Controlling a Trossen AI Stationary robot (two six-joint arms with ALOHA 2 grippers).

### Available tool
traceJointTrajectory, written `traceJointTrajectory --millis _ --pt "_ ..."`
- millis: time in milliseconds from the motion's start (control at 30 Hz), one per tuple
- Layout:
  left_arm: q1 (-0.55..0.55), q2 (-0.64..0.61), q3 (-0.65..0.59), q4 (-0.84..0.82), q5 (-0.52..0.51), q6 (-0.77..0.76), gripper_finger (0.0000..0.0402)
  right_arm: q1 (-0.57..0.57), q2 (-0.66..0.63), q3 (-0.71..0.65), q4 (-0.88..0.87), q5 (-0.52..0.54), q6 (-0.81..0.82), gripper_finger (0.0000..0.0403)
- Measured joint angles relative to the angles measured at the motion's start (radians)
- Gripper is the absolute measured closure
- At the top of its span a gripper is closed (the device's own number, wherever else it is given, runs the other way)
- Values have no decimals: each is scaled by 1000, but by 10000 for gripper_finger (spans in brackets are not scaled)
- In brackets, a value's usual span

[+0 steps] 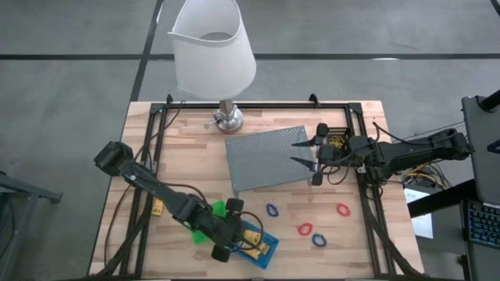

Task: Pick & Place Office Desk Supplies
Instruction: Put the crayon box into the blue basket

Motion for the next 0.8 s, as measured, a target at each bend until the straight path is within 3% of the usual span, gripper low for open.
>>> traceJointTrajectory --millis 533,800 --pt "-1 150 -5 62 109 -17 247 0 0 0 0 0 0 218" --pt "3 211 -5 56 116 -11 247 0 0 0 0 0 0 218"
